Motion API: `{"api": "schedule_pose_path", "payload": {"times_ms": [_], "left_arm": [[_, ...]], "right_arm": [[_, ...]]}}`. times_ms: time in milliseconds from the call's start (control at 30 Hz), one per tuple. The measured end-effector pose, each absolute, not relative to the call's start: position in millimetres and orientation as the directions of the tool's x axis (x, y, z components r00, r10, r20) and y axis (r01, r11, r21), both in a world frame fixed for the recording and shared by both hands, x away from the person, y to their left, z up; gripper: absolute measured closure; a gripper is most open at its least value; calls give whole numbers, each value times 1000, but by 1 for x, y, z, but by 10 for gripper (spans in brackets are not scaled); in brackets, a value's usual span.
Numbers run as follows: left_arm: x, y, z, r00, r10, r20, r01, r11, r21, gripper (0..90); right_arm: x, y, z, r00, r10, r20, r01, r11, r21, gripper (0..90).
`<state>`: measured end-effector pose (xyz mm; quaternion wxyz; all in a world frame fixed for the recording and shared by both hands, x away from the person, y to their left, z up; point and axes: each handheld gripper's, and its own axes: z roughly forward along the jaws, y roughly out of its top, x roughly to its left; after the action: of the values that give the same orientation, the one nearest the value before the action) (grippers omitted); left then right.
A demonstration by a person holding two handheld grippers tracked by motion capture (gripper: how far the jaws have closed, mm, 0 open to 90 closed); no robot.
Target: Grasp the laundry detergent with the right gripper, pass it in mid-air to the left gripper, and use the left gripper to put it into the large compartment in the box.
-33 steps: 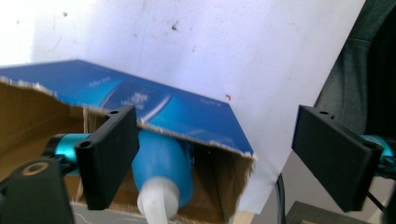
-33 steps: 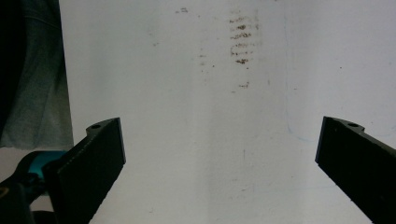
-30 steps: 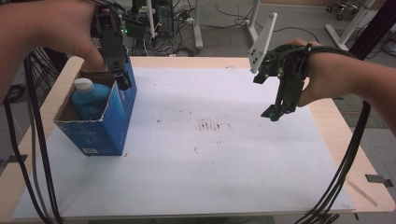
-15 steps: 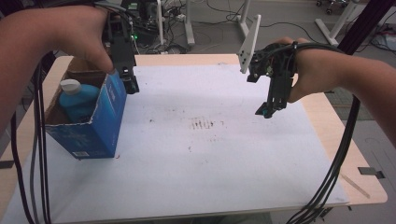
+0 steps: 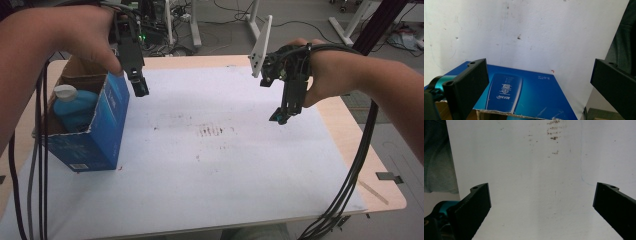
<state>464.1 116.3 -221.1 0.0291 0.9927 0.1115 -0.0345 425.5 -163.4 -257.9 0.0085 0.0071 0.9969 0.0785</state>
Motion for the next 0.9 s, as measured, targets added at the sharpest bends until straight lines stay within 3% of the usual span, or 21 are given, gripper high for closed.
{"api": "schedule_pose_path", "payload": {"times_ms": [900], "left_arm": [[456,113,-218,978,194,-76,199,-978,60,16]], "right_arm": [[433,-162,-266,-1000,3,-3,2,991,137,6]]}}
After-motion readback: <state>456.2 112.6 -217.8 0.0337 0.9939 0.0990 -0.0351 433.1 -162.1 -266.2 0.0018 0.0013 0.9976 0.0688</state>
